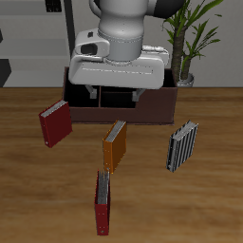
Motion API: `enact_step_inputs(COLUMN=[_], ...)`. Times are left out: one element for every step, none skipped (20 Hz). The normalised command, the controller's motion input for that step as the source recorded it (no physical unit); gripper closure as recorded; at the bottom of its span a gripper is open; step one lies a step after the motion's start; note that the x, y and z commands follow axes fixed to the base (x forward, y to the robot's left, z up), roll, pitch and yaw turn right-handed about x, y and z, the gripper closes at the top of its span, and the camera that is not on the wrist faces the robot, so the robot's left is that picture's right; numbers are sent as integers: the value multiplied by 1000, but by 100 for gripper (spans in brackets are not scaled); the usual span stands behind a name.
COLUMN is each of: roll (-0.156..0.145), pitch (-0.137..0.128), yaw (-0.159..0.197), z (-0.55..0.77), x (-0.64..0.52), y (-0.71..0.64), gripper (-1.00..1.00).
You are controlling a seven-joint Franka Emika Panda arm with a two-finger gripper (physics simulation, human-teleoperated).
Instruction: Place the left red book into the back desk caddy's back compartment
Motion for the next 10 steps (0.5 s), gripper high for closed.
enact_step_inputs(roll=[7, 0, 46, 116, 0, -150, 0, 60, -10, 46], pitch=[-9, 0, -42, -50, 0, -19, 0, -47, -89, -80], yaw=[-3, 0, 53, 103, 0, 61, 0, -37, 13, 20], z=[-119, 0, -266, -141, -16, -190, 0, -189, 7, -24], x=[447, 0, 1420, 346, -30, 454, 0, 819, 337, 329], y=[-50, 0, -431, 38, 50, -260, 0, -343, -161, -123], gripper=[-100, -100, -100, -100, -100, -100, -100, -100, -100, -100])
